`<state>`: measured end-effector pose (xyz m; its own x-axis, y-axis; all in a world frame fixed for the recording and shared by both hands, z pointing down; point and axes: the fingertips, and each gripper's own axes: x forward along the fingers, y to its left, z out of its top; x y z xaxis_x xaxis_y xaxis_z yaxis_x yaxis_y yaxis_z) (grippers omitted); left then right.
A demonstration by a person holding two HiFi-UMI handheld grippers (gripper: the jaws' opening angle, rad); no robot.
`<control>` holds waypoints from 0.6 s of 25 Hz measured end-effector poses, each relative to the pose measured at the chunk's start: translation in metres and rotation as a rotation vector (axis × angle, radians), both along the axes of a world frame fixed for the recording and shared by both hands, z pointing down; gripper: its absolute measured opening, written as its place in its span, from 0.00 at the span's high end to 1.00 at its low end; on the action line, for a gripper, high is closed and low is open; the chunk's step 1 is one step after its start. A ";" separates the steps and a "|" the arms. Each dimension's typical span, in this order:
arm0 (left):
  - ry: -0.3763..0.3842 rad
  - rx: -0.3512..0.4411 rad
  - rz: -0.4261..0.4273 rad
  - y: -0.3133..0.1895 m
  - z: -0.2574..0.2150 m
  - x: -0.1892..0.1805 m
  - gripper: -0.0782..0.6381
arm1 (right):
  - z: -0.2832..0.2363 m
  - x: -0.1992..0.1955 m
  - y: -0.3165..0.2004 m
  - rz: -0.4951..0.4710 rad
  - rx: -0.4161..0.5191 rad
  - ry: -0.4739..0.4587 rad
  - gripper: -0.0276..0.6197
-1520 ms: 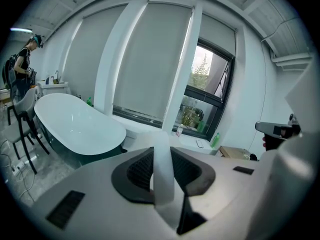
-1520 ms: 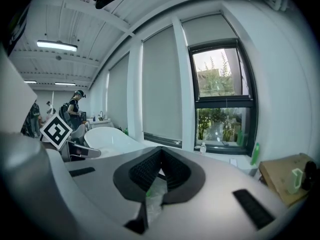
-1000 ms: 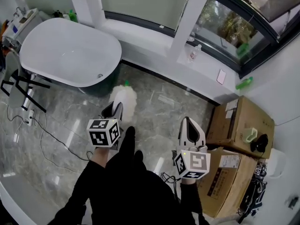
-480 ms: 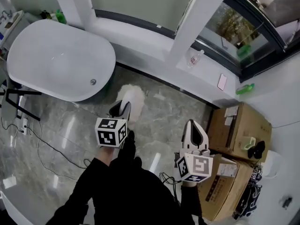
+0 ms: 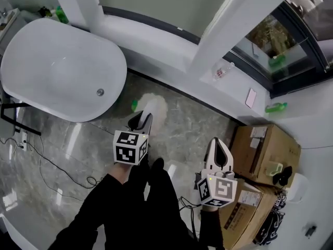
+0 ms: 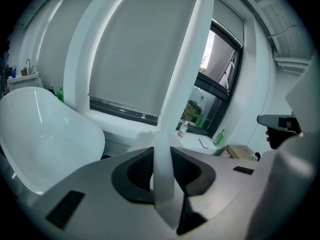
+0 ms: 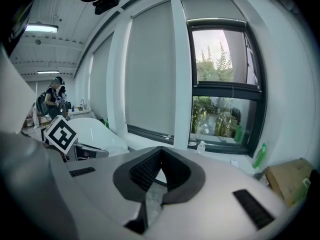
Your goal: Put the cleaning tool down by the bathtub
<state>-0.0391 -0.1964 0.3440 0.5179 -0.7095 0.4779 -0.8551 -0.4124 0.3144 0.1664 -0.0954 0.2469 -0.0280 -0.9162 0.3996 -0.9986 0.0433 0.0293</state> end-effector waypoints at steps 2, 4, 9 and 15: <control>-0.003 -0.004 0.002 -0.011 0.011 0.006 0.75 | 0.011 0.007 -0.012 0.002 -0.005 0.003 0.96; -0.001 -0.014 -0.004 -0.022 0.024 0.014 0.75 | 0.024 0.016 -0.023 0.009 -0.019 0.000 0.96; -0.005 -0.037 -0.010 -0.034 0.069 0.038 0.75 | 0.065 0.036 -0.032 -0.002 -0.065 -0.011 0.96; -0.031 -0.050 -0.007 -0.044 0.144 0.051 0.75 | 0.137 0.040 -0.042 -0.030 -0.126 -0.026 0.96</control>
